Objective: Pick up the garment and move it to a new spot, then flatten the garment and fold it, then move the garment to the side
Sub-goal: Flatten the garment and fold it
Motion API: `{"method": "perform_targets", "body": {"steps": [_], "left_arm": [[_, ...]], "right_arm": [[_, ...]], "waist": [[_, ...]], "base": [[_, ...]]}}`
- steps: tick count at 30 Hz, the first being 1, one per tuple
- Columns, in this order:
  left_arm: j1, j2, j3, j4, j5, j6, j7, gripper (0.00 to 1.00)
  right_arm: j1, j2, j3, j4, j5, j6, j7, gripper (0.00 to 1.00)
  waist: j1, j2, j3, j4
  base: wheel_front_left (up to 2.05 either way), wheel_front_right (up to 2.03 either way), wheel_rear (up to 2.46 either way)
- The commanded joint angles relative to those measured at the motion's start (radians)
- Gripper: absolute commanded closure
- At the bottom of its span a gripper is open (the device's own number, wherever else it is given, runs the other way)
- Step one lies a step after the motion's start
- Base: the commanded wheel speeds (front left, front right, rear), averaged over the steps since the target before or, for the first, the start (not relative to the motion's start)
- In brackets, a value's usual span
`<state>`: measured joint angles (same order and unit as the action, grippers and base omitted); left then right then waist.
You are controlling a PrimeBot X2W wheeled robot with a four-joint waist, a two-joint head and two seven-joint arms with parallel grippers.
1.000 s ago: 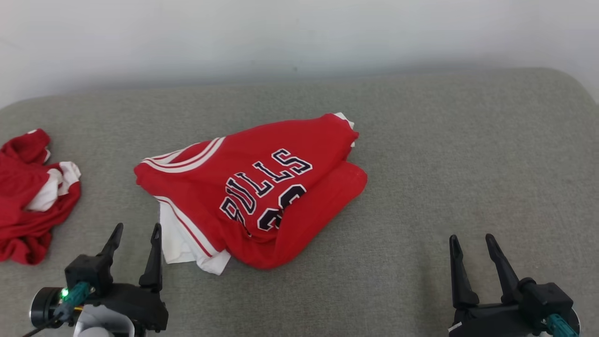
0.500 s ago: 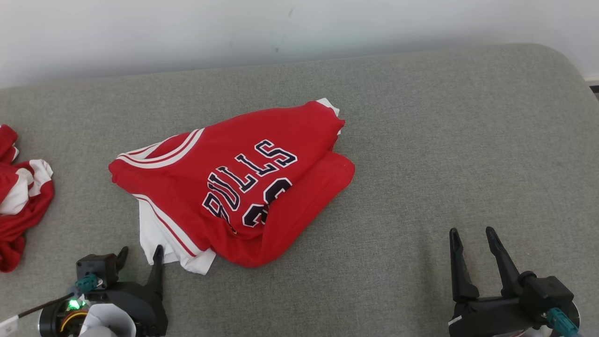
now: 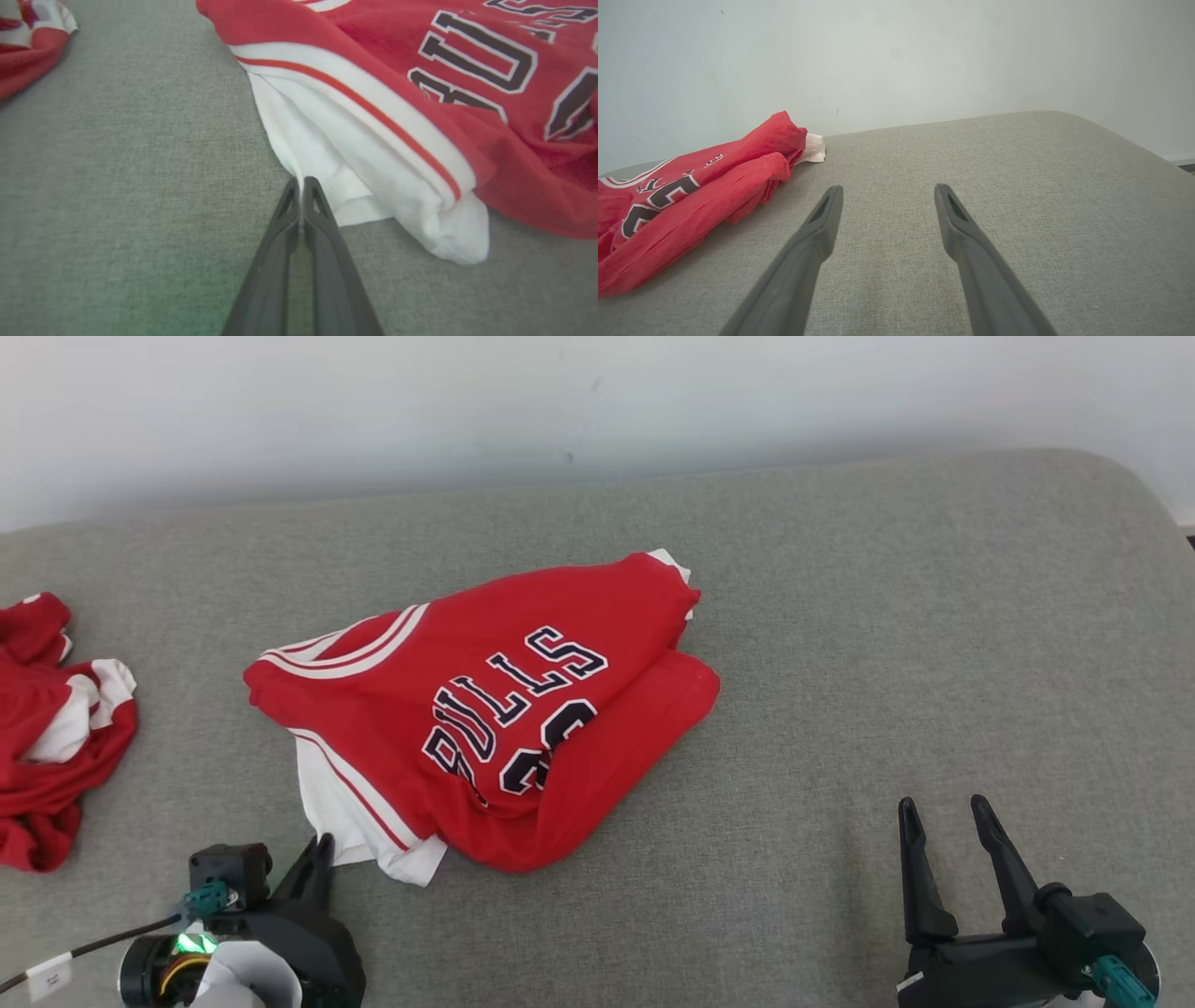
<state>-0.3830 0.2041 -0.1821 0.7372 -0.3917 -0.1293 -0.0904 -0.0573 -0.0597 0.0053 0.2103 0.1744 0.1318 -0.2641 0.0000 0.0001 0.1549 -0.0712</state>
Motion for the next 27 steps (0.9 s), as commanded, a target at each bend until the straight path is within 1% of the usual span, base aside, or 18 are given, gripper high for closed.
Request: {"method": "perform_targets", "body": {"steps": [1, 5, 9, 13, 14, 16, 18, 20, 23, 24, 26, 27], "left_arm": [[-0.002, 0.009, -0.006, -0.018, 0.001, -0.001, -0.012, 1.00], [0.023, 0.012, -0.004, -0.070, -0.002, 0.013, -0.022, 1.00], [0.087, 0.007, -0.002, -0.183, -0.009, 0.038, -0.002, 1.00], [0.192, 0.010, 0.001, -0.316, -0.019, 0.079, 0.042, 1.00], [0.253, 0.006, 0.002, -0.388, -0.023, 0.104, 0.065, 1.00], [0.315, 0.000, 0.008, -0.453, -0.035, 0.127, 0.086, 1.00], [0.371, -0.007, 0.013, -0.500, -0.052, 0.143, 0.103, 1.00], [0.410, -0.002, 0.013, -0.531, -0.049, 0.158, 0.115, 1.00], [0.443, -0.011, 0.013, -0.556, -0.063, 0.169, 0.118, 1.00], [0.447, -0.010, 0.013, -0.559, -0.059, 0.173, 0.112, 0.76], [0.445, -0.006, 0.012, -0.559, -0.046, 0.174, 0.088, 0.00], [0.443, -0.010, 0.017, -0.556, -0.050, 0.173, 0.072, 0.00]], "right_arm": [[0.012, -0.004, -0.003, -0.002, -0.005, -0.002, 0.000, 0.00], [0.026, -0.003, -0.013, -0.003, -0.003, -0.002, 0.000, 0.00], [0.045, 0.001, -0.019, -0.005, 0.000, -0.002, 0.000, 0.00], [0.057, 0.004, -0.031, -0.008, 0.001, -0.002, 0.000, 0.00], [0.059, 0.005, -0.038, -0.012, 0.002, -0.002, 0.000, 0.00], [0.062, 0.005, -0.039, -0.014, 0.003, -0.002, 0.000, 0.00], [0.064, 0.006, -0.042, -0.015, 0.002, -0.002, 0.000, 0.00], [0.064, 0.006, -0.041, -0.013, 0.002, -0.002, 0.000, 0.00], [0.065, 0.006, -0.040, -0.008, 0.000, -0.002, 0.000, 0.00], [0.064, 0.007, -0.038, -0.007, -0.001, -0.002, 0.000, 0.00], [0.062, 0.007, -0.033, -0.004, -0.004, -0.002, 0.000, 0.00], [0.062, 0.007, -0.031, -0.003, -0.004, -0.002, 0.000, 0.00]], "waist": [[0.0000, -0.0001, -0.019, 0.017], [0.0000, -0.0001, -0.043, 0.038], [0.0000, -0.0001, -0.066, 0.070], [0.0000, -0.0001, -0.075, 0.097], [0.0000, -0.0001, -0.075, 0.109], [0.0000, -0.0001, -0.074, 0.120], [0.0000, -0.0001, -0.073, 0.129], [0.0000, -0.0001, -0.073, 0.136], [0.0000, -0.0001, -0.079, 0.145], [0.0000, -0.0001, -0.081, 0.146], [0.0000, -0.0001, -0.086, 0.147], [0.0000, -0.0001, -0.090, 0.146]], "base": [[0.00, 0.00, 0.00], [0.00, 0.00, 0.00], [0.00, 0.00, 0.00], [0.00, 0.00, 0.00], [0.00, 0.00, 0.00], [0.00, 0.00, 0.00], [0.00, 0.00, 0.00], [0.00, 0.00, 0.00], [0.00, 0.00, 0.00], [0.00, 0.00, 0.00], [0.00, 0.00, 0.00], [0.00, 0.00, 0.00]]}}
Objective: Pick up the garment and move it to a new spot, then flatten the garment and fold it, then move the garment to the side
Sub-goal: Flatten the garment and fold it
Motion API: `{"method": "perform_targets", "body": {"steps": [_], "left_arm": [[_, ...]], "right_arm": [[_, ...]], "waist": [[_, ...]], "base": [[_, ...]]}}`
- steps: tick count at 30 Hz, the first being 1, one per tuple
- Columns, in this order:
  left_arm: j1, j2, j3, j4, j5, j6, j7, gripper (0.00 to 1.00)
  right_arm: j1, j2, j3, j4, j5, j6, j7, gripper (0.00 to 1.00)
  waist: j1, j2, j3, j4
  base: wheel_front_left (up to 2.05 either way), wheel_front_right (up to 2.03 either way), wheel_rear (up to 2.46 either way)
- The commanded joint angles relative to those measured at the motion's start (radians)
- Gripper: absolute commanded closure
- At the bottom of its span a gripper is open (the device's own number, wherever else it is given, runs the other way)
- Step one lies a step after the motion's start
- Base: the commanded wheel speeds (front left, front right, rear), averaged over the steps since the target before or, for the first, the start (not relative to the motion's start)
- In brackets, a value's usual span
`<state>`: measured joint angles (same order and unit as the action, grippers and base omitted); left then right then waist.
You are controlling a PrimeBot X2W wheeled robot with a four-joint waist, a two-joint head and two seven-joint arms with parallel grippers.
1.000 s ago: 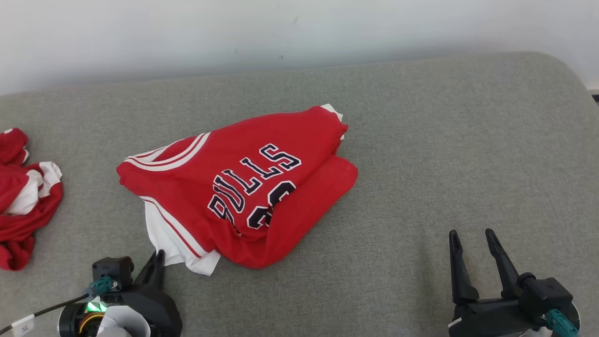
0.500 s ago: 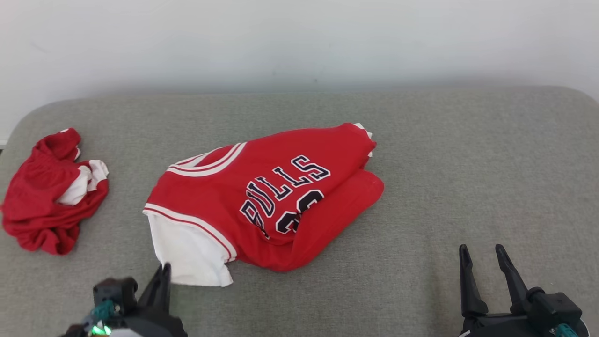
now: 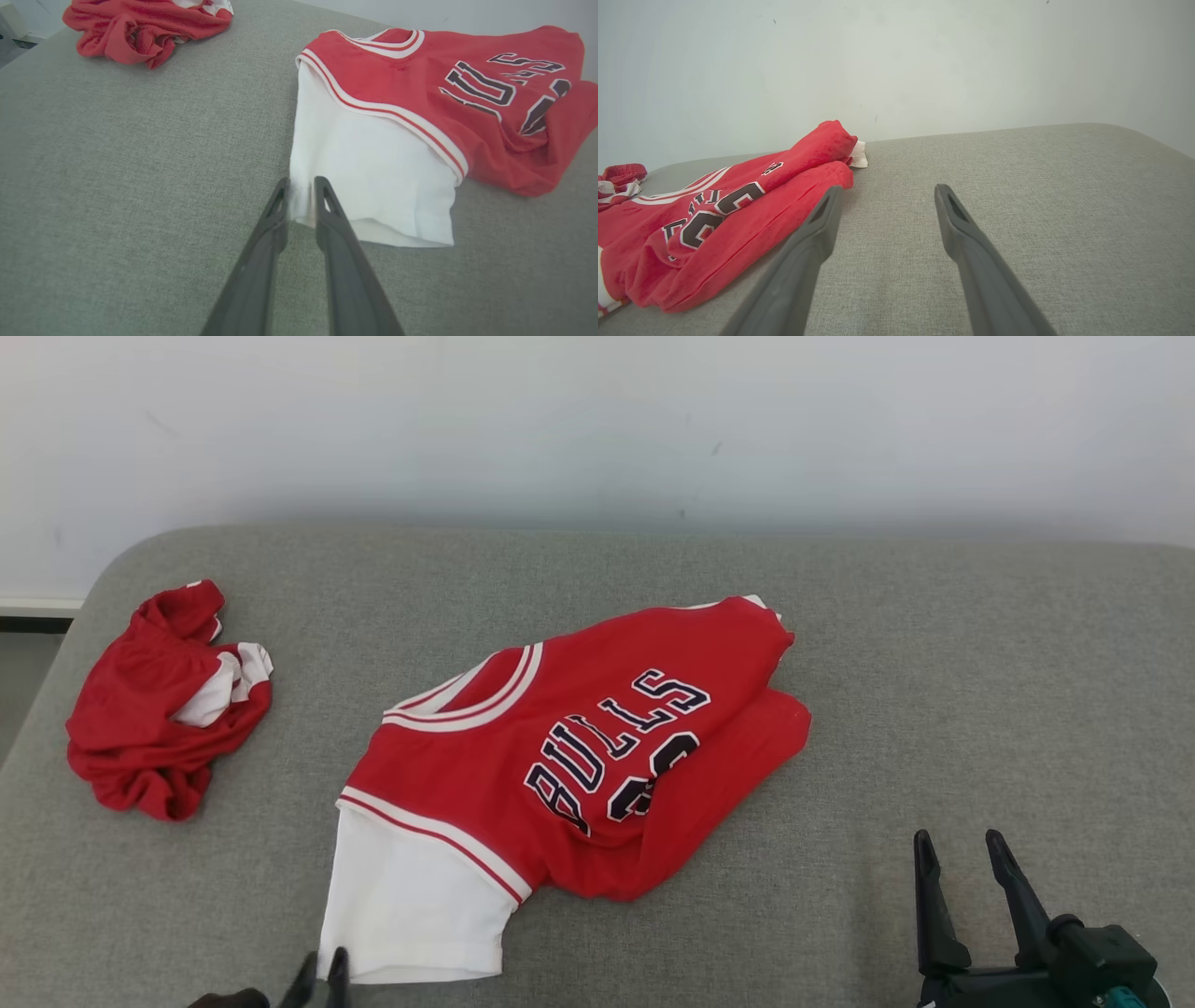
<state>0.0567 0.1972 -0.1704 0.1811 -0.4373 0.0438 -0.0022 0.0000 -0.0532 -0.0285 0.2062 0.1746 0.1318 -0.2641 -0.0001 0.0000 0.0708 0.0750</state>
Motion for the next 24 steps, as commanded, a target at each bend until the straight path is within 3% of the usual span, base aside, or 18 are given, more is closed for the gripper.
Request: {"method": "perform_targets", "body": {"steps": [1, 10, 19, 24], "left_arm": [[-0.001, -0.002, 0.008, 0.003, -0.002, -0.003, -0.035, 0.00], [-0.017, -0.009, 0.034, -0.014, 0.053, 0.007, -0.236, 0.00], [-0.018, -0.029, 0.087, -0.069, 0.102, -0.007, -0.263, 0.00], [0.001, -0.055, 0.129, -0.086, 0.127, -0.035, -0.263, 0.00]], "right_arm": [[0.005, 0.000, 0.004, 0.003, -0.005, -0.002, 0.000, 0.00], [0.019, -0.004, 0.009, -0.003, -0.010, -0.002, 0.000, 0.00], [0.030, -0.017, 0.029, -0.002, -0.008, -0.002, 0.000, 0.00], [0.034, -0.022, 0.038, -0.003, -0.006, -0.002, 0.000, 0.00]], "waist": [[0.0001, 0.0000, -0.009, -0.001], [0.0001, 0.0000, -0.050, -0.023], [0.0001, 0.0000, -0.074, -0.047], [0.0001, 0.0000, -0.076, -0.060]], "base": [[0.00, 0.00, 0.00], [0.00, 0.00, 0.00], [0.00, 0.00, 0.00], [0.00, 0.00, 0.00]]}}
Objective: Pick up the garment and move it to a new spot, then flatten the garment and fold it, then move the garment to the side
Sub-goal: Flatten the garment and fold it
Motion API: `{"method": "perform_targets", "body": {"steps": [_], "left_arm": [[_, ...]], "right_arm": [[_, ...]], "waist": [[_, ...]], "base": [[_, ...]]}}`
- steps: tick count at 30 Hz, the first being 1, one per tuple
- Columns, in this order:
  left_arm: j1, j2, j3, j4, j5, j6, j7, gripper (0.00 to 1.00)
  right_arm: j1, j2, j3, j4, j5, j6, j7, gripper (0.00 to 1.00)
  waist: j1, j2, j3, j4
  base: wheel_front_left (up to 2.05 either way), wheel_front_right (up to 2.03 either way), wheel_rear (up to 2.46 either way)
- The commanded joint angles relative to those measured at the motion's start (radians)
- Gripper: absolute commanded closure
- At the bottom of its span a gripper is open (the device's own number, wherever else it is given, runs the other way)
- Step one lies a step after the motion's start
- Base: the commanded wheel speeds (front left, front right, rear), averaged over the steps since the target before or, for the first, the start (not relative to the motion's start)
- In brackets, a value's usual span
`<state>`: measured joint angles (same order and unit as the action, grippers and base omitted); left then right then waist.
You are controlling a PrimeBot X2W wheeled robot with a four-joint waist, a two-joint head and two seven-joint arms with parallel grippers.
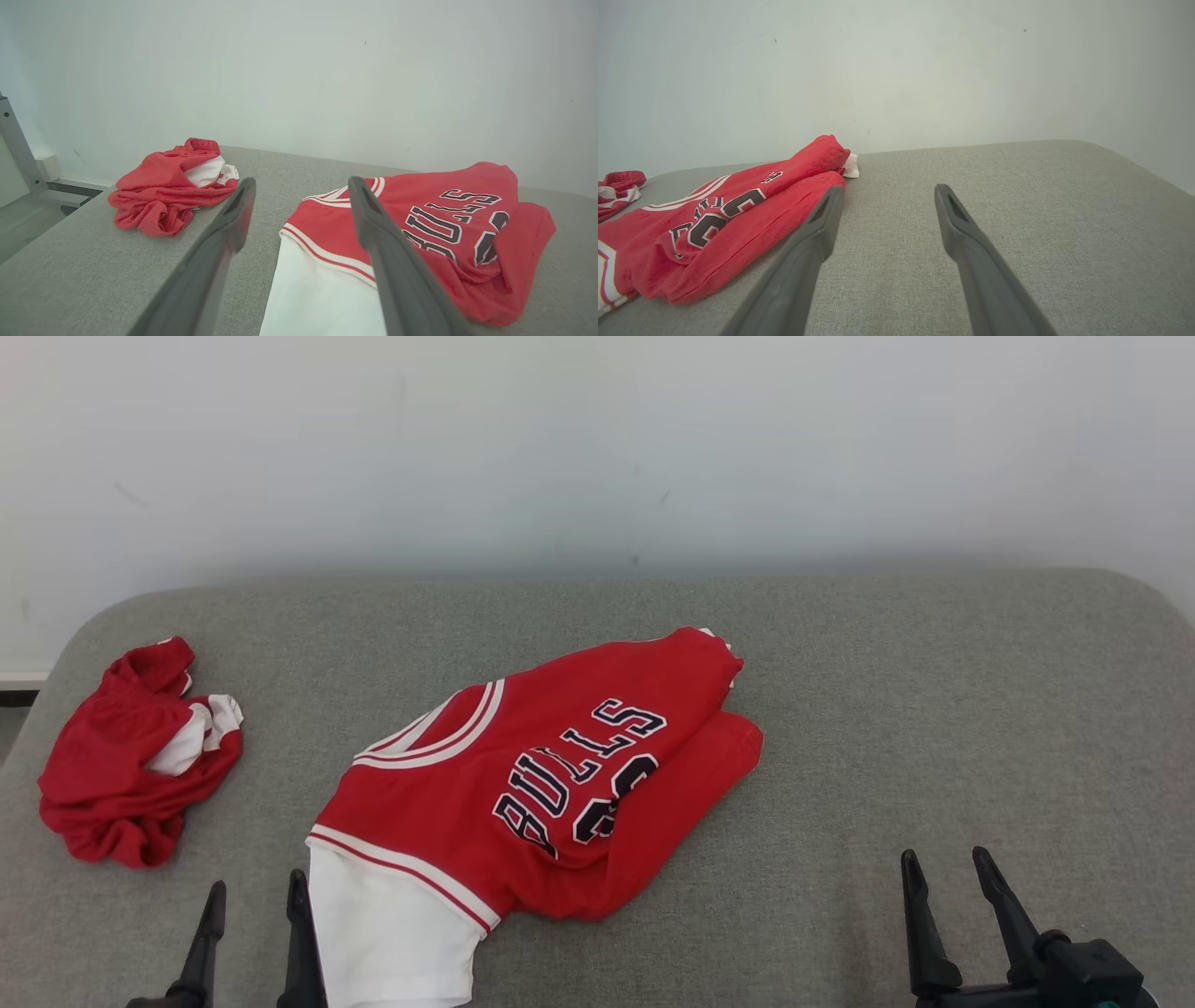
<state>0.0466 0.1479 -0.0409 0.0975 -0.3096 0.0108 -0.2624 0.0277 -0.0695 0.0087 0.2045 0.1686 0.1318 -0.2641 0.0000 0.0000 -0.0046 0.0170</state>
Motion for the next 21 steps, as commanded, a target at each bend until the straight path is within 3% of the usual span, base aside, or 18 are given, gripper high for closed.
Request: {"method": "perform_targets", "body": {"steps": [1, 7, 21], "left_arm": [[0.013, -0.009, 0.006, -0.004, 0.011, -0.009, -0.003, 0.00], [0.026, -0.028, 0.022, 0.006, 0.055, -0.050, -0.003, 0.00], [0.001, -0.041, 0.050, 0.068, 0.086, -0.089, -0.003, 0.00]], "right_arm": [[0.006, -0.006, 0.000, -0.001, 0.000, -0.002, 0.000, 0.00], [0.009, -0.001, 0.000, 0.001, 0.000, -0.002, 0.000, 0.00], [-0.037, -0.028, 0.021, 0.010, 0.005, -0.002, 0.005, 0.00]], "waist": [[0.0000, 0.0000, -0.001, -0.004], [0.0000, 0.0000, -0.001, -0.010], [0.0000, 0.0000, 0.002, 0.019]], "base": [[0.00, 0.00, 0.00], [0.00, 0.00, 0.00], [0.00, 0.00, 0.00]]}}
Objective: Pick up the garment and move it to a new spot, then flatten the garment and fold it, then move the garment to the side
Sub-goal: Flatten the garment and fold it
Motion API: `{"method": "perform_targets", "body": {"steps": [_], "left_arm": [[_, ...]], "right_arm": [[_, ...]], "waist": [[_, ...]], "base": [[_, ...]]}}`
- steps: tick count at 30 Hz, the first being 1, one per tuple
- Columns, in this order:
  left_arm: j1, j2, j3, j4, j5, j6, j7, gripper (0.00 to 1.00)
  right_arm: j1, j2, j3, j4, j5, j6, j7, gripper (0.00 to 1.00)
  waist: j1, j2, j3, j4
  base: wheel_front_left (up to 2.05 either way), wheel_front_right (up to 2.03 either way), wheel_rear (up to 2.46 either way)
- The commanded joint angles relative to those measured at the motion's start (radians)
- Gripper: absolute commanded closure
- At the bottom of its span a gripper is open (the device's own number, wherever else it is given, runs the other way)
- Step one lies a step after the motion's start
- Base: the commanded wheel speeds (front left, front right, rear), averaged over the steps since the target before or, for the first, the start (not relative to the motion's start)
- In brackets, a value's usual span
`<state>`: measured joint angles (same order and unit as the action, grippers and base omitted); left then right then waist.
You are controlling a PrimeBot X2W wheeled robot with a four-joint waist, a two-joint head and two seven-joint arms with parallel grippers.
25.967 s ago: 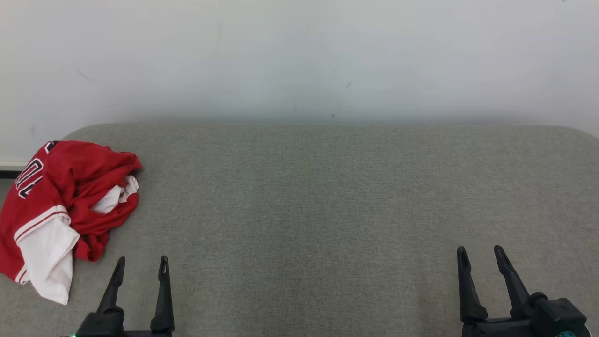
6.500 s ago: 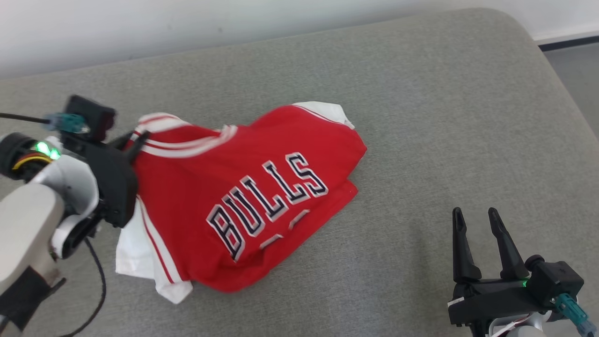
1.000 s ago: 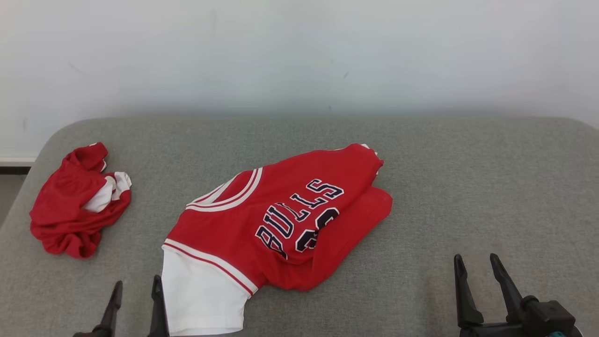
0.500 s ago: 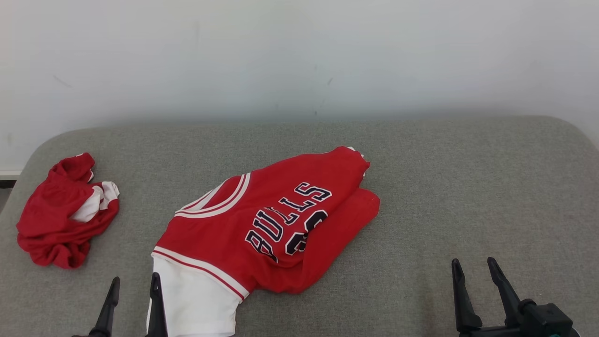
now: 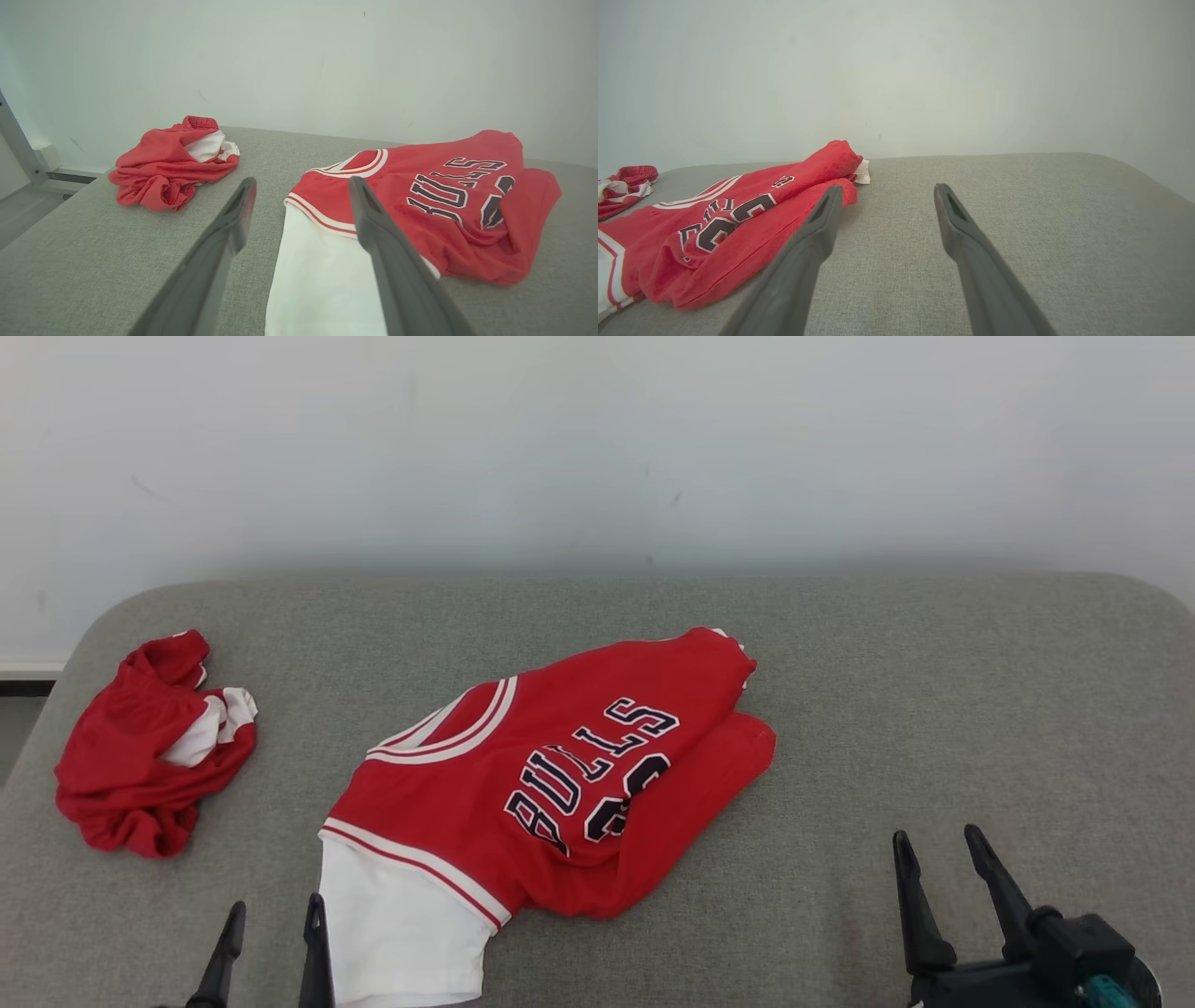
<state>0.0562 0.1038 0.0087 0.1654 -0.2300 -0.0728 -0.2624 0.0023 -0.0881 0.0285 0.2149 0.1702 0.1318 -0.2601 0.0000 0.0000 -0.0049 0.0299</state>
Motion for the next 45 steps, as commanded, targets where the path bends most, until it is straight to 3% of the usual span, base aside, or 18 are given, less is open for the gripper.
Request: {"method": "perform_targets", "body": {"steps": [1, 11, 18, 28, 40, 41, 42, 44, 45], "left_arm": [[-0.019, 0.009, 0.001, 0.003, 0.008, -0.006, -0.003, 0.00], [-0.129, 0.056, -0.073, 0.093, -0.004, -0.042, 0.039, 0.00], [-0.185, 0.037, -0.116, 0.136, -0.025, -0.049, 0.028, 0.00], [-0.233, 0.051, -0.199, 0.234, -0.072, -0.058, 0.114, 0.00], [-0.273, 0.053, -0.213, 0.326, -0.164, -0.057, 0.191, 0.00], [-0.277, 0.054, -0.216, 0.337, -0.170, -0.057, 0.195, 0.00], [-0.280, 0.049, -0.221, 0.351, -0.178, -0.057, 0.202, 0.00], [-0.293, 0.041, -0.225, 0.376, -0.196, -0.058, 0.205, 0.00], [-0.298, 0.045, -0.236, 0.392, -0.190, -0.058, 0.211, 0.42]], "right_arm": [[-0.026, -0.017, 0.010, 0.001, 0.004, -0.002, 0.003, 0.00], [-0.242, -0.133, 0.093, 0.111, 0.040, -0.002, 0.050, 0.00], [-0.399, -0.197, 0.193, 0.273, 0.079, -0.002, 0.086, 0.00], [-0.541, -0.234, 0.332, 0.457, 0.171, -0.002, 0.077, 0.00], [-0.644, -0.252, 0.495, 0.624, 0.292, -0.002, 0.057, 0.00], [-0.647, -0.252, 0.506, 0.630, 0.301, -0.002, 0.054, 0.10], [-0.653, -0.254, 0.516, 0.635, 0.309, -0.002, 0.053, 0.29], [-0.661, -0.256, 0.536, 0.644, 0.324, -0.002, 0.049, 0.97], [-0.666, -0.258, 0.546, 0.648, 0.332, -0.002, 0.048, 1.00]], "waist": [[0.0000, 0.0000, 0.004, 0.010], [0.0000, 0.0000, 0.080, 0.069], [0.0000, 0.0000, 0.137, 0.116], [0.0000, 0.0000, 0.175, 0.154], [0.0000, 0.0000, 0.203, 0.159], [0.0000, 0.0000, 0.205, 0.159], [0.0000, 0.0000, 0.208, 0.159], [0.0000, 0.0000, 0.213, 0.158], [0.0000, 0.0000, 0.215, 0.158]], "base": [[0.00, 0.00, 0.00], [0.00, 0.00, 0.00], [0.00, 0.00, 0.00], [0.00, 0.00, 0.00], [0.00, 0.00, 0.00], [0.00, 0.00, 0.00], [0.00, 0.00, 0.00], [0.00, 0.00, 0.00], [0.00, 0.00, 0.00]]}}
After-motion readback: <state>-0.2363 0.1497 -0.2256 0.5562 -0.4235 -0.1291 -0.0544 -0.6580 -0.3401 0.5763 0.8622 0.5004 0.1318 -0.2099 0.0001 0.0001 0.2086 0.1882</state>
